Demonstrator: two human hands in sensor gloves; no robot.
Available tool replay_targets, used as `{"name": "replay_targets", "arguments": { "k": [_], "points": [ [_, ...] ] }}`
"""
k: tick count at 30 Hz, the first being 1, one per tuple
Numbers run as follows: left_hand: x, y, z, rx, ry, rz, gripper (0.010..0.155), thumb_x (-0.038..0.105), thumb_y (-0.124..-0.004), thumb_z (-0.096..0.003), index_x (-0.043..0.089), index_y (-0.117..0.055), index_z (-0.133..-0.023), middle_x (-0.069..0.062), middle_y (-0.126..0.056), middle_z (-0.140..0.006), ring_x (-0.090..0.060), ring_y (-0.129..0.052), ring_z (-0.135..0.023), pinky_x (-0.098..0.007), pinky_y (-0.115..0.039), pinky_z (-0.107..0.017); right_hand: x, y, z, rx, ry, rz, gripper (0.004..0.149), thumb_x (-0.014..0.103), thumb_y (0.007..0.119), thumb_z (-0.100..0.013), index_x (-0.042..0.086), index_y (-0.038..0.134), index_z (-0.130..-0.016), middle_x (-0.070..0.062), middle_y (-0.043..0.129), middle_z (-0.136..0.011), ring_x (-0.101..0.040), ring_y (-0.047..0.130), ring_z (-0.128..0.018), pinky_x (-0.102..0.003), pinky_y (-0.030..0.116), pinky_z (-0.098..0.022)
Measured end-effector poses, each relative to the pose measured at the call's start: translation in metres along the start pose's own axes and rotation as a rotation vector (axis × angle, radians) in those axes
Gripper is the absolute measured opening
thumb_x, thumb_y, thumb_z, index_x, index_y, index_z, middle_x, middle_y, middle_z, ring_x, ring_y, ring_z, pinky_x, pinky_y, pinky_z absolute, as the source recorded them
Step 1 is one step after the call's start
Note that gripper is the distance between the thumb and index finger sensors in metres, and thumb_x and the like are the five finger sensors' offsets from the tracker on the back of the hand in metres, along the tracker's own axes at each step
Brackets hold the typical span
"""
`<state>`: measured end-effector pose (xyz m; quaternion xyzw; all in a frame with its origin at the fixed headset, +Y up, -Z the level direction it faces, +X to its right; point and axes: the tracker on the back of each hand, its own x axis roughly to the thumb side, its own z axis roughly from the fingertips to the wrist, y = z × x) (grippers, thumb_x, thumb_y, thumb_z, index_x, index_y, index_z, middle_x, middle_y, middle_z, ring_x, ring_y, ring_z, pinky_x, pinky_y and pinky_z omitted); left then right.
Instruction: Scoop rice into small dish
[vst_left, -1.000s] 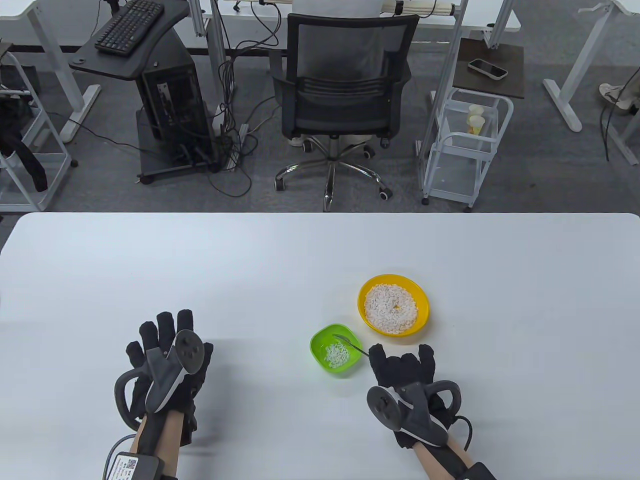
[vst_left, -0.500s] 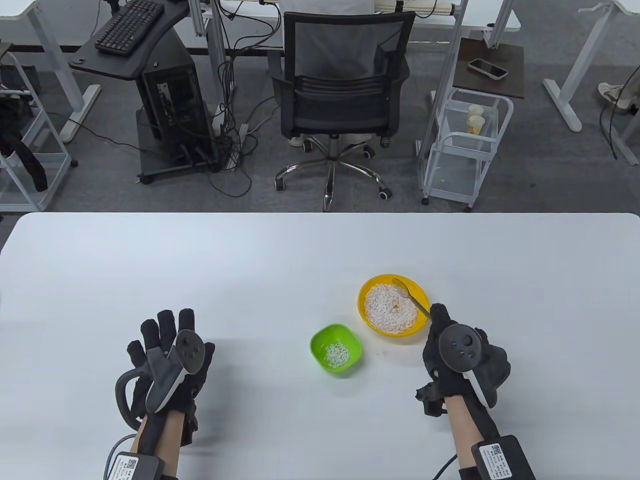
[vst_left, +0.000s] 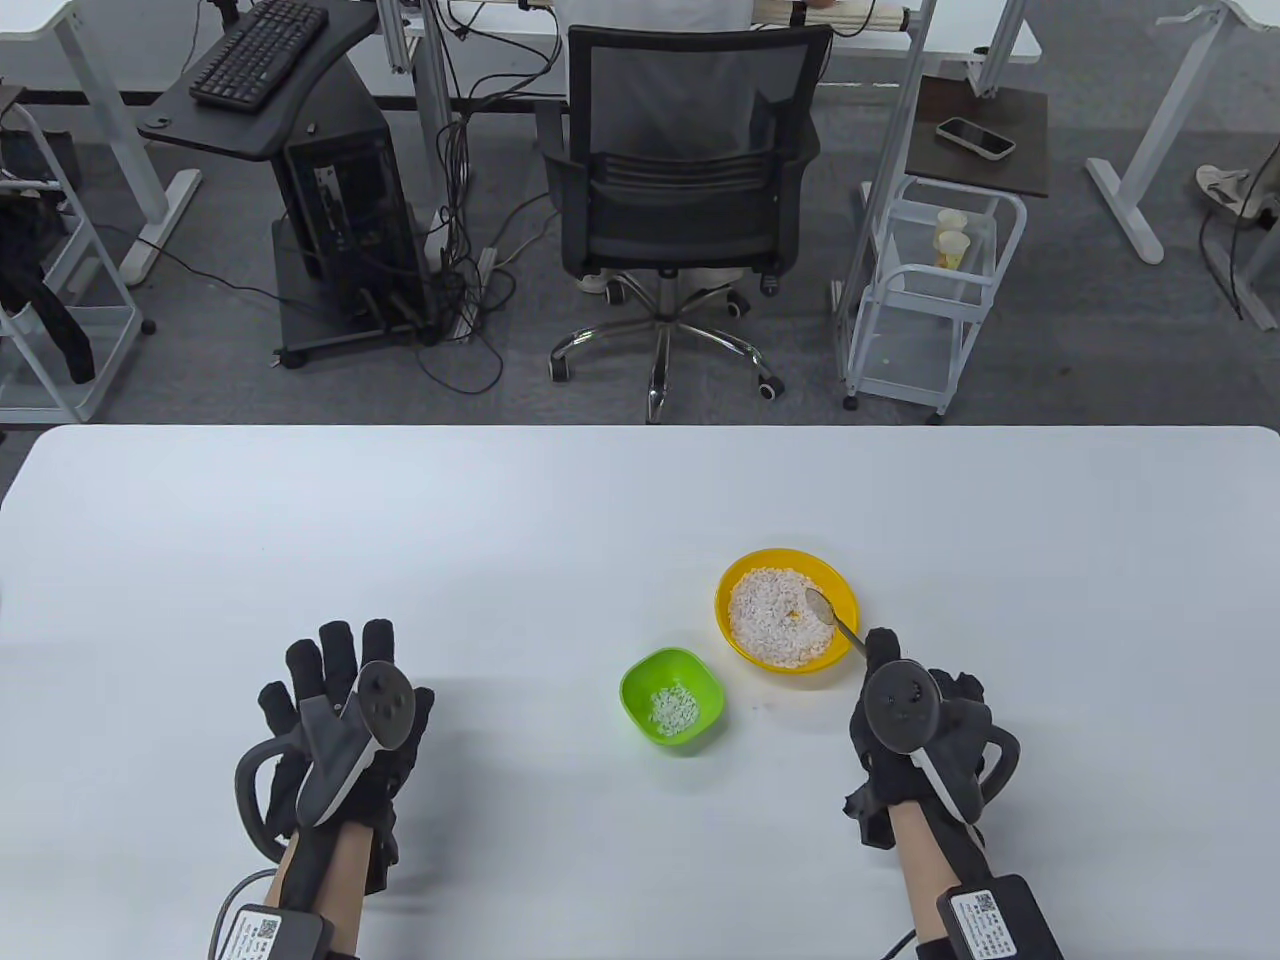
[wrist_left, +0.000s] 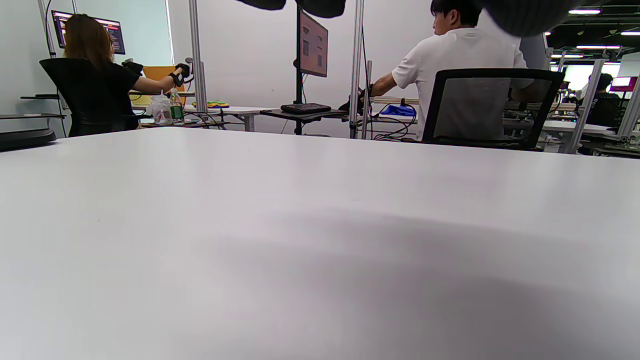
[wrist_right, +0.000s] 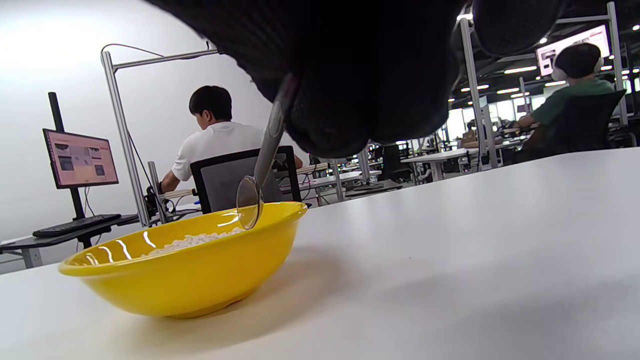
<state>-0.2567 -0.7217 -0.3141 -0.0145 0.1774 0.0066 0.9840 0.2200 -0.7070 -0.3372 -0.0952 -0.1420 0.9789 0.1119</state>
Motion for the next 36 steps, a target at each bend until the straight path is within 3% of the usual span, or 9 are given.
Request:
{"name": "replay_targets", "arguments": {
  "k": [5, 11, 16, 25, 36],
  "points": [
    [0.0, 0.0, -0.001, -0.002, 0.001, 0.0, 0.075, 0.067, -0.062, -0.0472, 0.046, -0.026, -0.11, 0.006, -0.03, -0.128, -0.029, -0.032, -0.12, -0.06, -0.035, -0.085, -0.001, 0.005, 0.0, 0.049, 0.0, 0.04, 0.044, 0.019, 0.07, -0.056, 0.013, 0.075, -0.099, -0.012, 0.099, -0.064, -0.041, 0.091, -0.058, -0.075, 0.052, -0.065],
    [0.0, 0.0, 0.0, -0.003, 0.002, 0.001, 0.075, 0.067, -0.062, -0.0472, 0.046, -0.026, -0.11, 0.006, -0.031, -0.128, -0.029, -0.032, -0.12, -0.06, -0.035, -0.085, -0.006, 0.017, -0.004, 0.175, 0.023, -0.229, 0.045, 0.017, 0.07, -0.055, 0.004, 0.074, -0.098, -0.013, 0.1, -0.06, -0.041, 0.094, -0.052, -0.076, 0.055, -0.061],
    [0.001, 0.0, 0.0, -0.003, 0.002, -0.006, 0.075, 0.067, -0.062, -0.0471, 0.046, -0.026, -0.11, 0.006, -0.03, -0.128, -0.029, -0.032, -0.12, -0.06, -0.035, -0.085, -0.022, 0.031, -0.003, 0.278, 0.232, -0.575, 0.046, 0.014, 0.069, -0.055, 0.0, 0.073, -0.098, -0.016, 0.099, -0.06, -0.043, 0.094, -0.05, -0.076, 0.055, -0.059],
    [0.0, 0.001, 0.0, -0.005, 0.003, -0.002, 0.075, 0.067, -0.062, -0.0472, 0.046, -0.026, -0.11, 0.006, -0.031, -0.128, -0.029, -0.033, -0.119, -0.06, -0.035, -0.085, -0.045, 0.044, 0.002, 0.336, 0.51, -0.88, 0.046, 0.013, 0.067, -0.055, -0.002, 0.071, -0.098, -0.016, 0.098, -0.06, -0.044, 0.093, -0.05, -0.076, 0.053, -0.059],
    [-0.001, 0.002, 0.001, -0.011, 0.004, 0.011, 0.075, 0.067, -0.062, -0.0473, 0.046, -0.026, -0.11, 0.006, -0.031, -0.128, -0.029, -0.033, -0.119, -0.06, -0.036, -0.085, -0.053, 0.029, 0.0, 0.358, 0.476, -1.017, 0.045, 0.013, 0.066, -0.055, -0.001, 0.072, -0.097, -0.017, 0.097, -0.061, -0.045, 0.092, -0.052, -0.077, 0.05, -0.059]
  ]
}}
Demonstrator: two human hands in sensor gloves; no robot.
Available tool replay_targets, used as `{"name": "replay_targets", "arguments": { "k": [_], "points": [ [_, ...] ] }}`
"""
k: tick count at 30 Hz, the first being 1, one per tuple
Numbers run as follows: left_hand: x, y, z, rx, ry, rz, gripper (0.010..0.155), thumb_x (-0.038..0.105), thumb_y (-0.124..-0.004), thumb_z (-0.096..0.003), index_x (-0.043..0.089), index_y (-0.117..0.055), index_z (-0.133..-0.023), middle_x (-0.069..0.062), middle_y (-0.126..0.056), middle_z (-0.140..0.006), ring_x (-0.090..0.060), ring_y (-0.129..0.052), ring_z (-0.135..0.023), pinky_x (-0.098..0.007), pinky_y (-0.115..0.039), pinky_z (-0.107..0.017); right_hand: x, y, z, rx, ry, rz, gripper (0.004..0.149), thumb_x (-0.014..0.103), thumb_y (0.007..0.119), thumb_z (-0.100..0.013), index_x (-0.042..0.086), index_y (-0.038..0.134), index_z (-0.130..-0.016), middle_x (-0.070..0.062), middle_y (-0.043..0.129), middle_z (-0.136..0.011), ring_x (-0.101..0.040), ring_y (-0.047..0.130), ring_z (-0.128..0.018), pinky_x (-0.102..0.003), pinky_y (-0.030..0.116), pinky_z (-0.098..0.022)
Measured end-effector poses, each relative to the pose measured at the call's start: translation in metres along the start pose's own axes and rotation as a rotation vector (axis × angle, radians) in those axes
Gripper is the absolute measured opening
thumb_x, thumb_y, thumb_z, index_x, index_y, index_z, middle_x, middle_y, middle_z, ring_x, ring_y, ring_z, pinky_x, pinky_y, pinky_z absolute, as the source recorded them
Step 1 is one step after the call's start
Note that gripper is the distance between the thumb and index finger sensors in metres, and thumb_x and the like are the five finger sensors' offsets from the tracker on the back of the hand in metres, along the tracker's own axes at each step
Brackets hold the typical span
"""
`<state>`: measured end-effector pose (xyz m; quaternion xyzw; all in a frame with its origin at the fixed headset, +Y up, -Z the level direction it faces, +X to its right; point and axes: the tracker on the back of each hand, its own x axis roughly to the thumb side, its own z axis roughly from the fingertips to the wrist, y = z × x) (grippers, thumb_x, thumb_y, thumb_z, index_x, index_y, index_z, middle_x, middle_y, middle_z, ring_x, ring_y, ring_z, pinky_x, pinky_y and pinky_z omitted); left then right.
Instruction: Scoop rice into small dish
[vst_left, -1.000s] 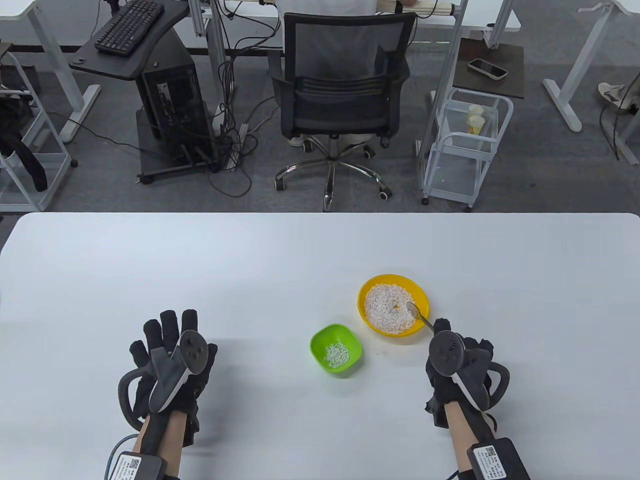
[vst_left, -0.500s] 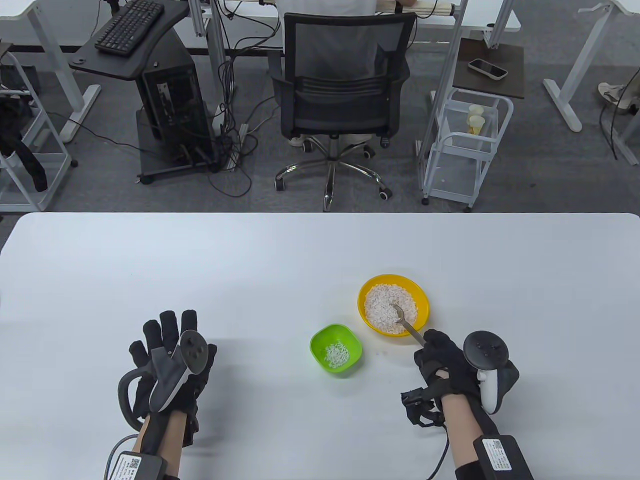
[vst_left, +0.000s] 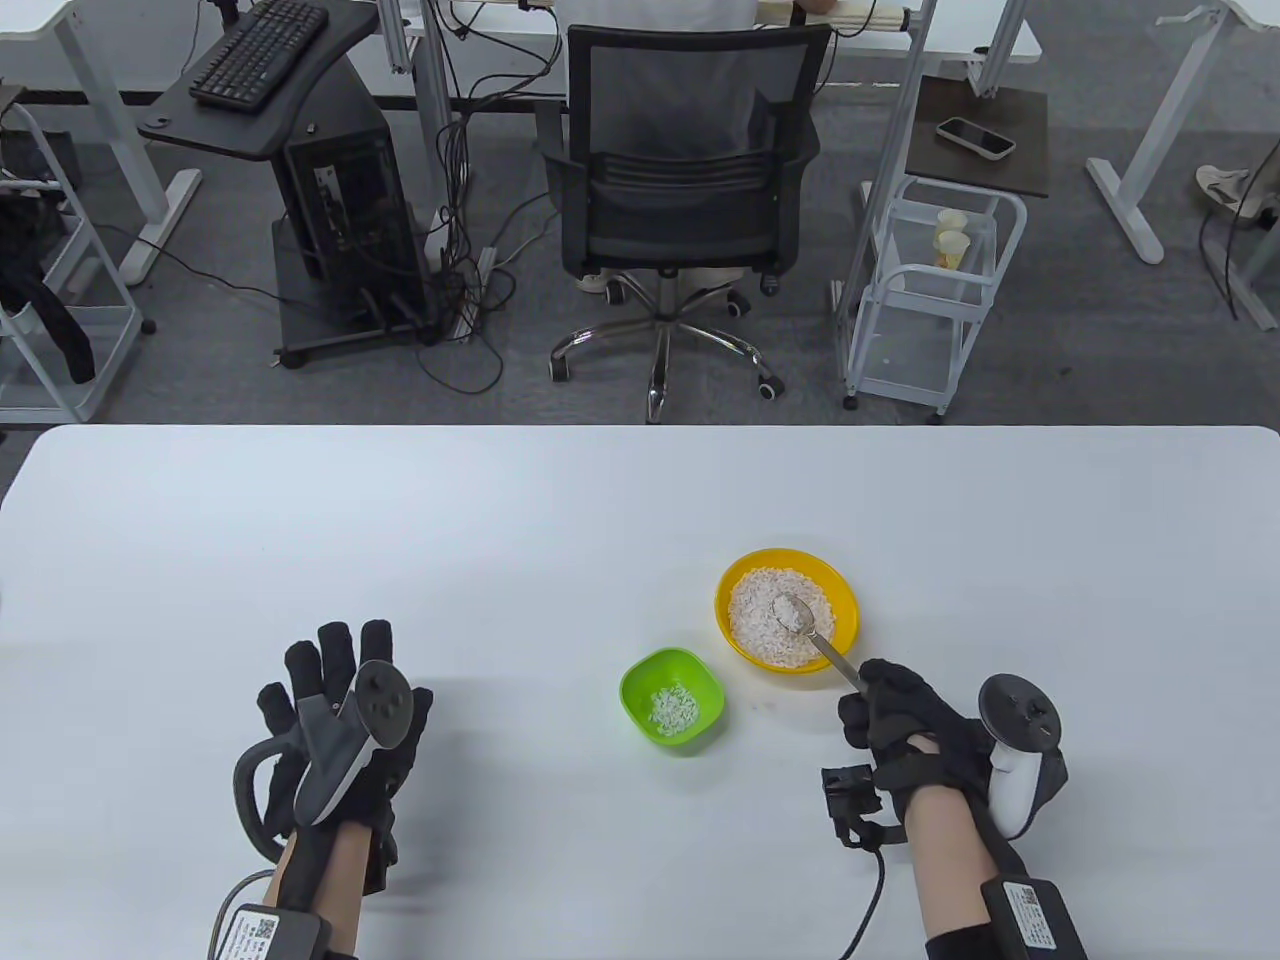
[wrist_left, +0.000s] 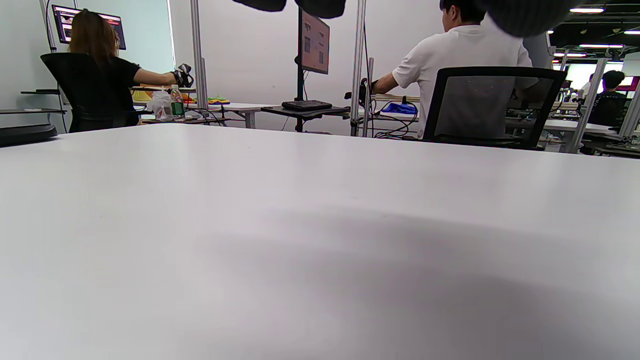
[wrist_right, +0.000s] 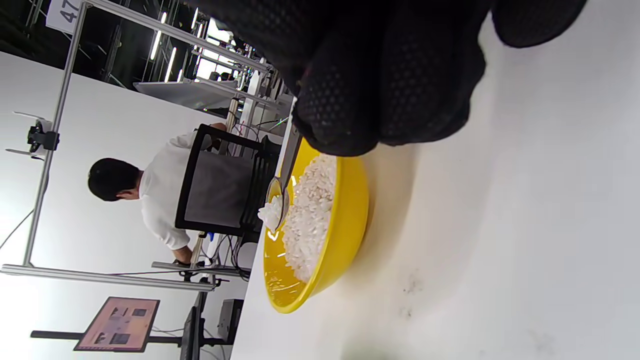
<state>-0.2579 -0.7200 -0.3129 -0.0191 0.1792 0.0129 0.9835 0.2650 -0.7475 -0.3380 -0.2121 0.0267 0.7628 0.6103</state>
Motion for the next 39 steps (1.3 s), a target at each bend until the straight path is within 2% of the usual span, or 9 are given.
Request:
{"name": "replay_targets", "arguments": {
  "k": [4, 9, 17, 23, 27, 30, 35, 37, 39],
  "points": [
    [0.0, 0.0, -0.001, -0.005, 0.005, -0.009, 0.075, 0.067, -0.062, -0.0472, 0.046, -0.026, -0.11, 0.006, -0.031, -0.128, -0.029, -0.033, -0.12, -0.06, -0.035, -0.085, 0.008, 0.0, 0.008, 0.056, -0.045, -0.024, 0.045, 0.013, 0.067, -0.055, -0.001, 0.072, -0.097, -0.017, 0.097, -0.061, -0.045, 0.092, -0.051, -0.077, 0.051, -0.059],
    [-0.002, 0.0, -0.001, -0.008, 0.011, -0.008, 0.075, 0.067, -0.062, -0.0472, 0.046, -0.026, -0.11, 0.006, -0.03, -0.128, -0.029, -0.032, -0.119, -0.06, -0.035, -0.085, 0.019, 0.015, 0.021, 0.178, -0.095, 0.003, 0.045, 0.013, 0.067, -0.055, -0.001, 0.073, -0.097, -0.017, 0.097, -0.061, -0.045, 0.091, -0.051, -0.077, 0.05, -0.059],
    [-0.001, -0.001, -0.002, -0.015, 0.013, -0.019, 0.076, 0.067, -0.062, -0.0472, 0.046, -0.026, -0.11, 0.006, -0.03, -0.128, -0.029, -0.032, -0.12, -0.061, -0.035, -0.085, 0.02, 0.05, 0.034, 0.224, -0.163, 0.294, 0.044, 0.013, 0.067, -0.055, -0.001, 0.073, -0.097, -0.018, 0.097, -0.061, -0.046, 0.091, -0.051, -0.078, 0.05, -0.059],
    [-0.001, -0.002, -0.002, -0.018, 0.008, -0.011, 0.075, 0.066, -0.062, -0.0472, 0.046, -0.026, -0.11, 0.006, -0.03, -0.128, -0.029, -0.033, -0.119, -0.06, -0.035, -0.085, 0.024, 0.073, 0.047, 0.198, -0.315, 0.492, 0.045, 0.013, 0.068, -0.055, 0.001, 0.073, -0.098, -0.018, 0.097, -0.063, -0.046, 0.09, -0.055, -0.078, 0.049, -0.061],
    [-0.001, -0.002, -0.002, -0.021, 0.008, -0.021, 0.075, 0.066, -0.062, -0.0473, 0.046, -0.026, -0.11, 0.006, -0.03, -0.128, -0.029, -0.032, -0.12, -0.06, -0.035, -0.085, 0.029, 0.088, 0.059, 0.136, -0.472, 0.693, 0.044, 0.014, 0.068, -0.055, 0.005, 0.074, -0.098, -0.017, 0.098, -0.064, -0.045, 0.09, -0.057, -0.078, 0.049, -0.062],
    [0.0, -0.002, -0.002, -0.023, 0.006, -0.018, 0.075, 0.066, -0.062, -0.0473, 0.046, -0.026, -0.11, 0.006, -0.03, -0.128, -0.029, -0.033, -0.12, -0.061, -0.035, -0.085, 0.034, 0.1, 0.072, 0.057, -0.643, 0.911, 0.044, 0.016, 0.069, -0.055, 0.009, 0.075, -0.098, -0.015, 0.098, -0.066, -0.045, 0.09, -0.061, -0.078, 0.048, -0.063],
    [0.0, -0.001, -0.001, -0.02, 0.002, -0.01, 0.075, 0.066, -0.062, -0.0472, 0.046, -0.026, -0.11, 0.006, -0.03, -0.128, -0.028, -0.033, -0.12, -0.06, -0.035, -0.085, 0.038, 0.111, 0.086, -0.063, -0.88, 1.174, 0.044, 0.018, 0.069, -0.054, 0.017, 0.076, -0.097, -0.011, 0.098, -0.069, -0.042, 0.09, -0.066, -0.077, 0.048, -0.065],
    [0.001, -0.001, -0.001, -0.021, 0.001, -0.014, 0.075, 0.067, -0.062, -0.0473, 0.046, -0.026, -0.11, 0.006, -0.029, -0.128, -0.028, -0.033, -0.119, -0.06, -0.035, -0.085, 0.04, 0.114, 0.091, -0.128, -1.011, 1.29, 0.044, 0.02, 0.068, -0.054, 0.019, 0.075, -0.097, -0.009, 0.099, -0.07, -0.04, 0.091, -0.066, -0.076, 0.049, -0.065],
    [0.001, -0.001, -0.001, -0.018, 0.002, -0.015, 0.075, 0.067, -0.062, -0.0473, 0.046, -0.026, -0.11, 0.006, -0.03, -0.128, -0.029, -0.033, -0.12, -0.06, -0.035, -0.085, 0.045, 0.109, 0.097, -0.23, -1.107, 1.312, 0.044, 0.021, 0.068, -0.054, 0.021, 0.075, -0.097, -0.007, 0.099, -0.07, -0.038, 0.091, -0.067, -0.075, 0.049, -0.066]
  ]
}}
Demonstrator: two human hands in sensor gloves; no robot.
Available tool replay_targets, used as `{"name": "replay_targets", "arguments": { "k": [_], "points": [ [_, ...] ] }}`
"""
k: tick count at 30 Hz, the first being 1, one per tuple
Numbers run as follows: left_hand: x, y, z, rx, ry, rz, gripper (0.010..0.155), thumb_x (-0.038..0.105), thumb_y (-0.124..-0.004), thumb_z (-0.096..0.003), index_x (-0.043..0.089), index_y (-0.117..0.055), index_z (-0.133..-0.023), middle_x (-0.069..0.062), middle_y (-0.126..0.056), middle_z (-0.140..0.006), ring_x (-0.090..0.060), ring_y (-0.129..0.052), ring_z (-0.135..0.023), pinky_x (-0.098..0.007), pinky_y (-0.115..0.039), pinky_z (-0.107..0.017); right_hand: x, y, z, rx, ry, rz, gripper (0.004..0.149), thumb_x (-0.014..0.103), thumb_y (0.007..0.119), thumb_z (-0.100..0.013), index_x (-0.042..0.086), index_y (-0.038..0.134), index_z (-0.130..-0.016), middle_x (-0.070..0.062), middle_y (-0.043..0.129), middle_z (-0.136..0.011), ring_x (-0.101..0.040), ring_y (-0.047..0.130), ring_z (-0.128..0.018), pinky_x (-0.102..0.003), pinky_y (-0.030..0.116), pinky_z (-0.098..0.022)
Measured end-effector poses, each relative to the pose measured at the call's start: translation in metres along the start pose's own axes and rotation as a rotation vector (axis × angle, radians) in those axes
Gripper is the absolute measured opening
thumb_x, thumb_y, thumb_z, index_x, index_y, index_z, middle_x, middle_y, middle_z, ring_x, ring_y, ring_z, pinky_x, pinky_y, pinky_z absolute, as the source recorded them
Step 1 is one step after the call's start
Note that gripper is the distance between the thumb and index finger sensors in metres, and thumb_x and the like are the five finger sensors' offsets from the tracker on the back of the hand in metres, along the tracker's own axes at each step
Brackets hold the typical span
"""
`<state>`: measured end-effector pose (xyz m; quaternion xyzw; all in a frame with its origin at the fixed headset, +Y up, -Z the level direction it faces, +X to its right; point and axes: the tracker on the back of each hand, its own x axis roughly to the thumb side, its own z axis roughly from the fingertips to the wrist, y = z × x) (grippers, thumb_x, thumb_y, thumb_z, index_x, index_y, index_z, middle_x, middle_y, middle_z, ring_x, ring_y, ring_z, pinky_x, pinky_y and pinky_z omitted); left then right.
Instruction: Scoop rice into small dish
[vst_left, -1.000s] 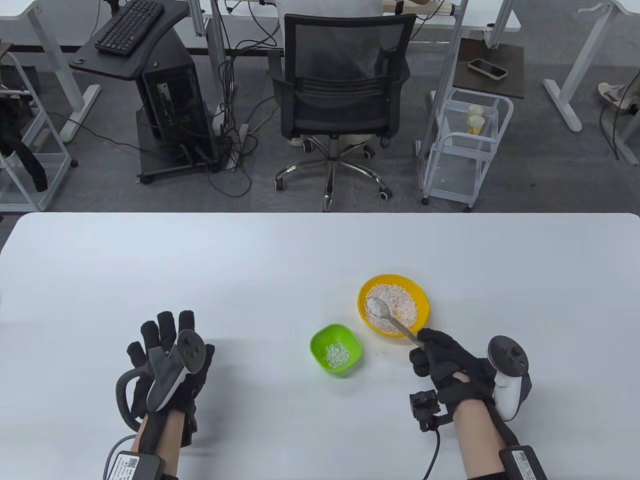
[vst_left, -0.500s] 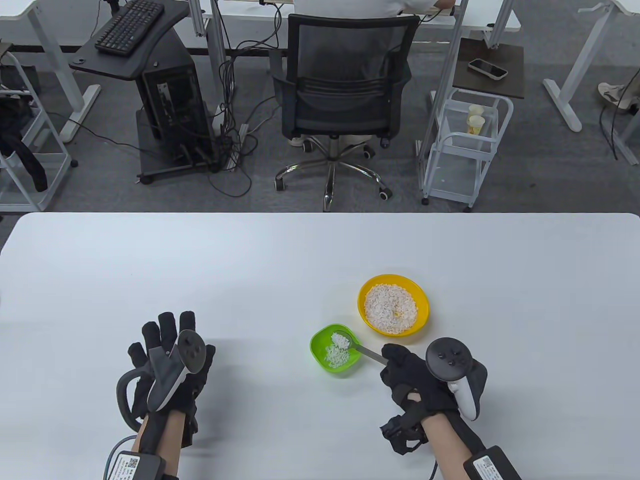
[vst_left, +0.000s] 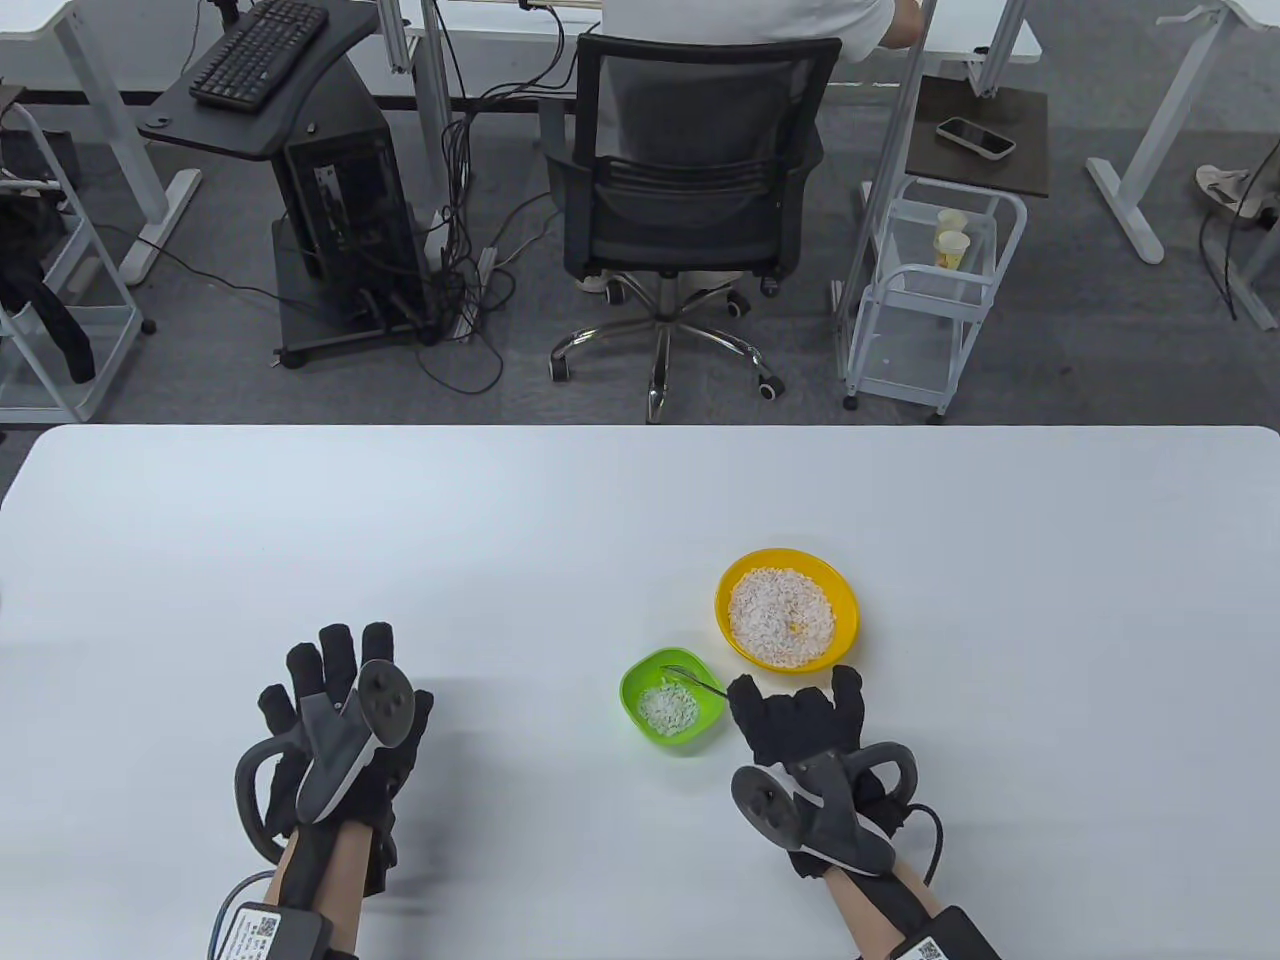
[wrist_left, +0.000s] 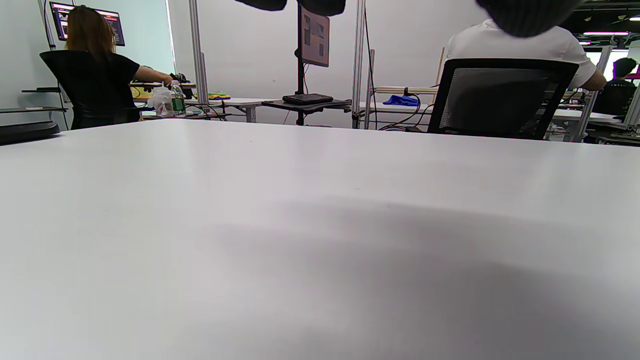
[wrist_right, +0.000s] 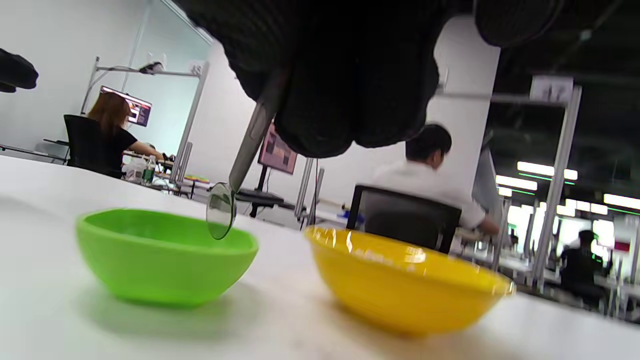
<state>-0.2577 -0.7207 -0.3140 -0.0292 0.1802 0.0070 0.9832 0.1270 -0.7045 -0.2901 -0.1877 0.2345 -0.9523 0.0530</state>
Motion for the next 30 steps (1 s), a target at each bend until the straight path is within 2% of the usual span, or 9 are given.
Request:
{"name": "replay_targets", "arguments": {
  "k": [2, 4, 7, 10, 17, 20, 23, 30],
  "points": [
    [0.0, 0.0, 0.0, 0.005, -0.001, 0.008, 0.075, 0.067, -0.062, -0.0473, 0.046, -0.026, -0.11, 0.006, -0.03, -0.128, -0.028, -0.033, -0.12, -0.06, -0.035, -0.085, -0.014, -0.013, -0.001, -0.115, 0.087, -0.03, 0.044, 0.02, 0.067, -0.054, 0.018, 0.073, -0.097, -0.008, 0.098, -0.069, -0.039, 0.091, -0.065, -0.075, 0.049, -0.066],
    [0.0, 0.0, 0.0, 0.009, 0.0, 0.007, 0.075, 0.066, -0.062, -0.0472, 0.046, -0.026, -0.11, 0.007, -0.03, -0.128, -0.028, -0.033, -0.12, -0.06, -0.035, -0.085, -0.03, -0.016, -0.002, -0.136, 0.185, -0.078, 0.044, 0.019, 0.066, -0.055, 0.016, 0.072, -0.098, -0.01, 0.097, -0.07, -0.04, 0.09, -0.065, -0.076, 0.048, -0.066],
    [0.0, -0.001, 0.0, 0.006, 0.0, 0.002, 0.075, 0.066, -0.062, -0.0473, 0.046, -0.026, -0.11, 0.006, -0.03, -0.128, -0.028, -0.033, -0.12, -0.06, -0.036, -0.085, -0.062, -0.001, -0.001, -0.02, 0.379, -0.084, 0.046, 0.017, 0.066, -0.056, 0.014, 0.068, -0.101, -0.012, 0.094, -0.074, -0.042, 0.087, -0.069, -0.077, 0.045, -0.067],
    [0.002, -0.002, 0.001, 0.003, -0.002, -0.008, 0.075, 0.067, -0.062, -0.0473, 0.046, -0.026, -0.11, 0.006, -0.03, -0.128, -0.028, -0.033, -0.12, -0.06, -0.036, -0.085, -0.083, 0.022, 0.003, 0.073, 0.448, -0.033, 0.046, 0.018, 0.066, -0.056, 0.014, 0.068, -0.101, -0.012, 0.095, -0.073, -0.042, 0.088, -0.068, -0.077, 0.045, -0.067],
    [0.002, -0.003, 0.0, -0.001, 0.005, -0.02, 0.075, 0.066, -0.062, -0.0472, 0.046, -0.026, -0.11, 0.006, -0.03, -0.128, -0.028, -0.033, -0.12, -0.06, -0.035, -0.085, -0.083, 0.037, 0.0, 0.157, 0.471, -0.006, 0.045, 0.018, 0.067, -0.055, 0.013, 0.071, -0.1, -0.012, 0.097, -0.071, -0.041, 0.09, -0.065, -0.077, 0.048, -0.066],
    [0.002, -0.001, 0.001, 0.0, 0.002, -0.005, 0.075, 0.066, -0.062, -0.0473, 0.046, -0.026, -0.11, 0.006, -0.03, -0.128, -0.028, -0.033, -0.12, -0.06, -0.035, -0.085, -0.081, 0.041, 0.0, 0.178, 0.479, -0.123, 0.045, 0.017, 0.068, -0.055, 0.01, 0.072, -0.099, -0.012, 0.098, -0.069, -0.041, 0.092, -0.062, -0.076, 0.051, -0.064],
    [0.003, -0.001, 0.002, 0.0, -0.003, -0.009, 0.075, 0.066, -0.062, -0.0472, 0.046, -0.026, -0.11, 0.006, -0.03, -0.128, -0.028, -0.033, -0.12, -0.06, -0.036, -0.085, -0.083, 0.045, 0.0, 0.19, 0.527, -0.326, 0.046, 0.016, 0.068, -0.054, 0.006, 0.073, -0.098, -0.014, 0.099, -0.067, -0.042, 0.093, -0.059, -0.076, 0.053, -0.062],
    [0.003, -0.001, 0.002, 0.002, -0.004, -0.01, 0.075, 0.066, -0.062, -0.0472, 0.046, -0.026, -0.11, 0.006, -0.03, -0.128, -0.028, -0.033, -0.12, -0.06, -0.035, -0.085, -0.102, 0.062, 0.011, 0.219, 0.762, -0.796, 0.047, 0.015, 0.069, -0.054, 0.0, 0.071, -0.098, -0.017, 0.099, -0.066, -0.044, 0.093, -0.056, -0.076, 0.054, -0.06]
  ]
}}
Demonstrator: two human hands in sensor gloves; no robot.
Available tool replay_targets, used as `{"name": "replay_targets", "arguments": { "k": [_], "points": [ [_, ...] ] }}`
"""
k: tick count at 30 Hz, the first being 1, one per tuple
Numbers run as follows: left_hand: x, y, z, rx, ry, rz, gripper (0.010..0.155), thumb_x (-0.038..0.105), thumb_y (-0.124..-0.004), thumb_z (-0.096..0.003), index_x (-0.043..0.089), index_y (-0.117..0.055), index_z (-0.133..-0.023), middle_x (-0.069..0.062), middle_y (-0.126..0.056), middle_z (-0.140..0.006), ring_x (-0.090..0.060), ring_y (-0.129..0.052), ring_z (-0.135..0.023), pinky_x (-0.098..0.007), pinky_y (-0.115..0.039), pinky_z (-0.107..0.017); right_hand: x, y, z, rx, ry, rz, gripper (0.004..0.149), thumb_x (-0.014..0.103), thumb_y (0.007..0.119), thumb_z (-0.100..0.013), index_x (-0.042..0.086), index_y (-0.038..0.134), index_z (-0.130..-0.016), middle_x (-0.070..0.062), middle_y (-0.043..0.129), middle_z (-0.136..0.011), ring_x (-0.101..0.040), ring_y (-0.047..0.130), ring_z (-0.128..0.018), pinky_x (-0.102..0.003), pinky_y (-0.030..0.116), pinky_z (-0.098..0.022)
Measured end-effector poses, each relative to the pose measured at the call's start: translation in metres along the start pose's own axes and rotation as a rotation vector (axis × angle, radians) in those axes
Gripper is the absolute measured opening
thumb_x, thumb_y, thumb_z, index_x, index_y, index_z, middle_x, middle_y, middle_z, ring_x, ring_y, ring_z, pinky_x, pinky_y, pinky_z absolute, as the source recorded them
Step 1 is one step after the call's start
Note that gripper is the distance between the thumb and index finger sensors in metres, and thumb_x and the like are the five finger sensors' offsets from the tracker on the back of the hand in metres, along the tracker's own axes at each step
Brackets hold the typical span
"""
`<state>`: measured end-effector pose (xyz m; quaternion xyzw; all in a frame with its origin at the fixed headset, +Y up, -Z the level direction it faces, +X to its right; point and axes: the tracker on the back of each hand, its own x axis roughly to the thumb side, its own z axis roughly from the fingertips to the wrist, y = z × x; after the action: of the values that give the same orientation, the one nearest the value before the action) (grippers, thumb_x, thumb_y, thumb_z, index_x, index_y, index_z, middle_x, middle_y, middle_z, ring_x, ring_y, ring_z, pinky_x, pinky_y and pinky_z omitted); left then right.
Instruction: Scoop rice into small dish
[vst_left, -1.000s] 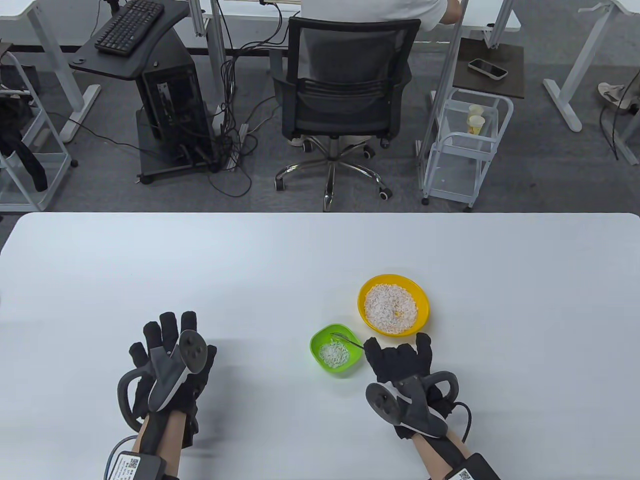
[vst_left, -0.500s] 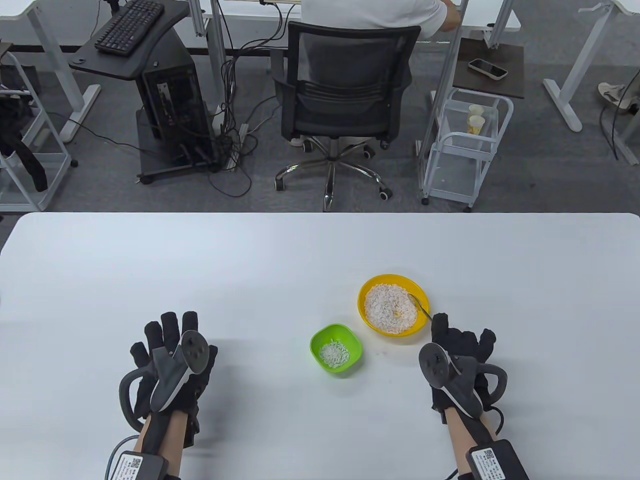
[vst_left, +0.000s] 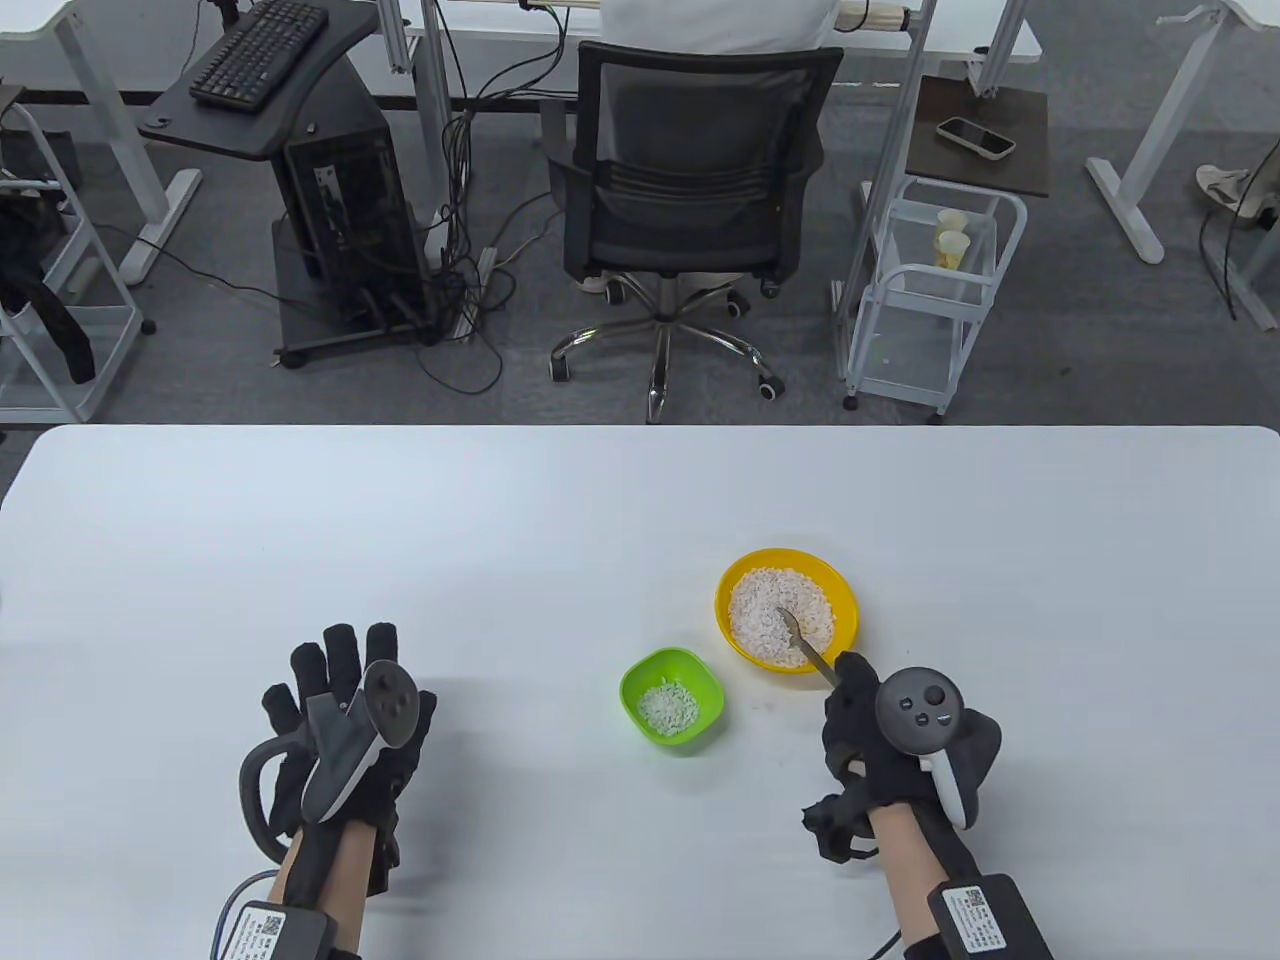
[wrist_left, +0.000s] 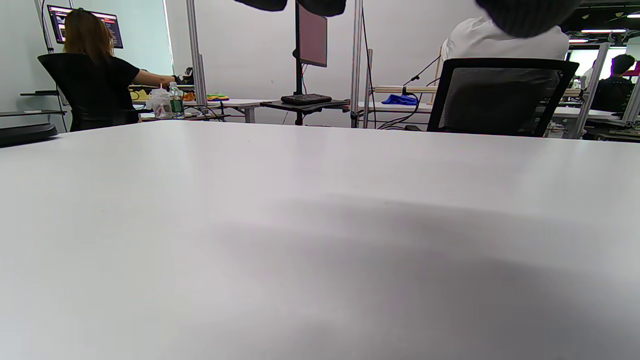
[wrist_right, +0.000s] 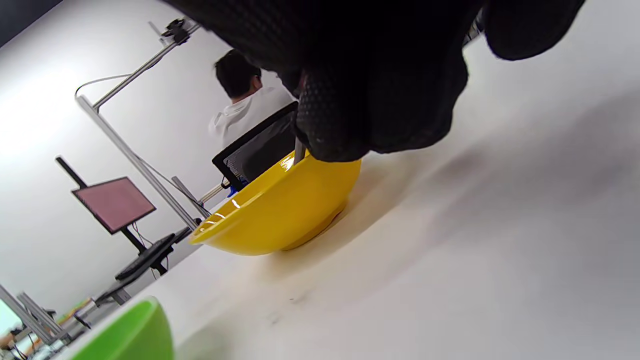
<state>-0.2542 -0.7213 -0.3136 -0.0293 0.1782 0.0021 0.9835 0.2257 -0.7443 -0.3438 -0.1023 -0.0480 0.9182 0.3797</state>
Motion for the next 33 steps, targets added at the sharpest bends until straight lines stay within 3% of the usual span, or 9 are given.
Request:
{"name": "replay_targets", "arguments": {
  "k": [4, 14, 23, 33],
  "points": [
    [0.0, -0.001, -0.001, -0.003, -0.001, -0.002, 0.075, 0.066, -0.062, -0.0472, 0.046, -0.026, -0.11, 0.006, -0.03, -0.128, -0.028, -0.033, -0.12, -0.06, -0.036, -0.085, -0.014, 0.003, -0.005, 0.058, 0.134, -0.238, 0.047, 0.015, 0.068, -0.055, -0.002, 0.07, -0.099, -0.019, 0.098, -0.068, -0.045, 0.092, -0.057, -0.076, 0.053, -0.06],
    [0.001, -0.001, -0.001, -0.006, -0.003, 0.002, 0.075, 0.066, -0.062, -0.0473, 0.046, -0.026, -0.11, 0.006, -0.03, -0.128, -0.029, -0.033, -0.119, -0.061, -0.035, -0.084, -0.025, -0.003, -0.004, 0.055, 0.247, -0.408, 0.047, 0.013, 0.067, -0.054, -0.003, 0.069, -0.099, -0.02, 0.098, -0.067, -0.046, 0.092, -0.056, -0.075, 0.054, -0.06],
    [0.0, 0.0, -0.001, -0.008, 0.002, -0.004, 0.075, 0.066, -0.062, -0.0472, 0.046, -0.026, -0.11, 0.006, -0.029, -0.128, -0.029, -0.033, -0.12, -0.06, -0.035, -0.085, -0.023, -0.026, 0.0, 0.055, 0.221, -0.588, 0.047, 0.013, 0.067, -0.055, -0.003, 0.069, -0.098, -0.02, 0.097, -0.067, -0.046, 0.092, -0.055, -0.075, 0.054, -0.059],
    [-0.002, 0.001, -0.001, -0.008, 0.005, 0.004, 0.075, 0.066, -0.062, -0.0474, 0.046, -0.026, -0.11, 0.006, -0.03, -0.128, -0.029, -0.033, -0.12, -0.06, -0.035, -0.085, 0.001, -0.01, 0.013, 0.266, 0.143, -0.583, 0.046, 0.013, 0.067, -0.055, -0.003, 0.07, -0.099, -0.02, 0.097, -0.067, -0.046, 0.092, -0.056, -0.076, 0.053, -0.059]
  ]
}}
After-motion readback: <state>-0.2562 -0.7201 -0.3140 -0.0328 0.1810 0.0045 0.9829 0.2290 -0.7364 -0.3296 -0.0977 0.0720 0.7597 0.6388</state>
